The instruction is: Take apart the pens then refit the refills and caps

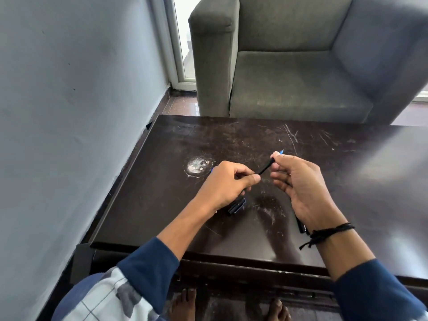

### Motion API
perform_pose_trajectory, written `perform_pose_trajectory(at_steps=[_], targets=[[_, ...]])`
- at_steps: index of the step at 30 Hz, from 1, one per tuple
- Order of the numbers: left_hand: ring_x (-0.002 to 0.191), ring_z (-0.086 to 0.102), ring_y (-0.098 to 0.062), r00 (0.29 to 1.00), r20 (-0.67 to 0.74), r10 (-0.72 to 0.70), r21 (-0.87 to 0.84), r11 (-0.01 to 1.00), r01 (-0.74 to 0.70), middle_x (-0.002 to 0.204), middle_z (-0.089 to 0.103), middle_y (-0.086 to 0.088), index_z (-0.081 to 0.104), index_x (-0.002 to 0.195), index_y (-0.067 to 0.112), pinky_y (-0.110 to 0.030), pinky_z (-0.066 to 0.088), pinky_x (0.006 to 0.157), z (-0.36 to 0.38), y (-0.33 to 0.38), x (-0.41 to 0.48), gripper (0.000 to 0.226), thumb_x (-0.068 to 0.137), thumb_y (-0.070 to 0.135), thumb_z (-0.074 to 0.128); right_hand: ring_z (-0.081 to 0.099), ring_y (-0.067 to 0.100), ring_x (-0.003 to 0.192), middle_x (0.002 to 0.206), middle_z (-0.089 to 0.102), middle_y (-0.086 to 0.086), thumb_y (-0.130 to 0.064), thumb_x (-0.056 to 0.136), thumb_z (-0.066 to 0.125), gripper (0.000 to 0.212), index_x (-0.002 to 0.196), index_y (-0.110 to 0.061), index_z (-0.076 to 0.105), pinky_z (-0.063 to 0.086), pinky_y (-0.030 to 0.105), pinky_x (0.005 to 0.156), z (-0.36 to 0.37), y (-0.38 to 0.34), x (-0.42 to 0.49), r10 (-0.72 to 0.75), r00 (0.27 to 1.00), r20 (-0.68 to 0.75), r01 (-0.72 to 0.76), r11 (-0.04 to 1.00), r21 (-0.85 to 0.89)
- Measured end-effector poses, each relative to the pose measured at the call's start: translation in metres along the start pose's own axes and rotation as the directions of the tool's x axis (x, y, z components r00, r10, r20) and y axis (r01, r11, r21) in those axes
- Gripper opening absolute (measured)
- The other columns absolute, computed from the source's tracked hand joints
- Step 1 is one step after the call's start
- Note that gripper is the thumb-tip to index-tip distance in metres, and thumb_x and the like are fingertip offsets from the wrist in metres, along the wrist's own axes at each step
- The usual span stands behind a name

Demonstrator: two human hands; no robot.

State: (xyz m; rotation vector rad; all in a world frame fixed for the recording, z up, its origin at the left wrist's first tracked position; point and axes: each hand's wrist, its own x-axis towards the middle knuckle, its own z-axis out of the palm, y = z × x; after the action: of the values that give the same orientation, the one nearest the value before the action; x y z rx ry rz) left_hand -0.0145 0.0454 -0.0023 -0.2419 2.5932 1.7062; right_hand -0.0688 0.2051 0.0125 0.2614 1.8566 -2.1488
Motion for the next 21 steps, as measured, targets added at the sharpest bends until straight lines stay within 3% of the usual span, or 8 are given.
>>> perform_pose_trajectory(at_steps=[3,6,10,12,15,18,21], targets=[[0.061,0.056,-0.008,1.000,0.010,-0.014,0.020,1.000,0.014,0.070,0.068,0.003,0.079,0.096,0.019,-0.025,0.048,0.069,-0.008,-0.001,0.002,0.012,0.095,0.028,0.072,0.061,0.008,0.064,0.071,0.069,-0.002,-0.035,0.091,0.074,0.024,0.092,-0.011,0.074,0.052,0.023,0.063,-0.001,0.001,0.000,-0.047,0.999,-0.013,0.046,0.999,-0.018],[0.064,0.055,-0.005,0.999,0.018,0.027,0.046,0.999,-0.028,0.077,0.068,0.007,0.076,0.107,0.022,-0.029,0.050,0.075,-0.005,0.000,0.000,0.014,0.097,0.029,0.069,0.060,0.008,0.064,0.070,0.069,0.000,-0.026,0.092,0.073,0.019,0.090,-0.007,0.075,0.051,0.021,0.063,-0.002,0.001,-0.001,-0.081,0.997,-0.010,0.081,0.997,0.011],[0.061,0.051,0.002,0.985,-0.112,0.128,0.017,0.992,-0.127,0.071,0.062,0.012,0.076,0.111,0.016,-0.020,0.045,0.068,0.010,0.003,-0.002,0.020,0.097,0.029,0.069,0.060,0.009,0.065,0.070,0.067,0.002,-0.015,0.094,0.068,0.015,0.086,-0.004,0.074,0.050,0.020,0.064,0.003,0.000,-0.004,-0.095,0.992,0.080,0.089,0.993,0.073],[0.058,0.050,0.003,0.982,-0.150,0.112,-0.036,0.992,-0.119,0.062,0.057,0.015,0.078,0.111,0.012,-0.015,0.041,0.067,0.013,0.003,-0.002,0.021,0.099,0.026,0.066,0.062,0.008,0.063,0.068,0.068,0.002,-0.012,0.095,0.067,0.015,0.085,-0.003,0.072,0.051,0.018,0.062,0.005,0.000,-0.004,-0.091,0.990,0.107,0.080,0.991,0.104],[0.048,0.038,0.001,0.999,-0.046,0.007,-0.195,0.981,-0.016,0.058,0.044,0.008,0.079,0.105,0.008,-0.010,0.033,0.051,0.009,0.006,-0.003,0.025,0.103,0.024,0.060,0.065,0.011,0.062,0.065,0.068,0.005,-0.007,0.096,0.063,0.013,0.087,0.000,0.071,0.051,0.016,0.061,0.005,0.001,-0.004,-0.089,0.988,0.128,0.074,0.990,0.122],[0.043,0.024,-0.003,0.986,0.134,-0.098,-0.398,0.906,0.144,0.059,0.040,0.005,0.077,0.101,0.007,-0.015,0.019,0.039,0.000,0.009,-0.004,0.030,0.106,0.027,0.054,0.066,0.018,0.066,0.070,0.068,0.011,-0.002,0.097,0.059,0.014,0.093,0.002,0.072,0.055,0.018,0.066,0.004,0.002,-0.003,-0.091,0.980,0.179,0.066,0.988,0.137],[0.043,0.023,-0.004,0.979,0.162,-0.121,-0.356,0.918,0.173,0.058,0.042,0.006,0.075,0.101,0.009,-0.015,0.016,0.039,-0.007,0.008,-0.002,0.034,0.108,0.029,0.049,0.063,0.018,0.078,0.085,0.070,0.014,-0.005,0.095,0.063,0.014,0.097,0.000,0.076,0.058,0.020,0.074,0.003,-0.001,-0.002,-0.053,0.975,0.216,0.034,0.995,0.090]])
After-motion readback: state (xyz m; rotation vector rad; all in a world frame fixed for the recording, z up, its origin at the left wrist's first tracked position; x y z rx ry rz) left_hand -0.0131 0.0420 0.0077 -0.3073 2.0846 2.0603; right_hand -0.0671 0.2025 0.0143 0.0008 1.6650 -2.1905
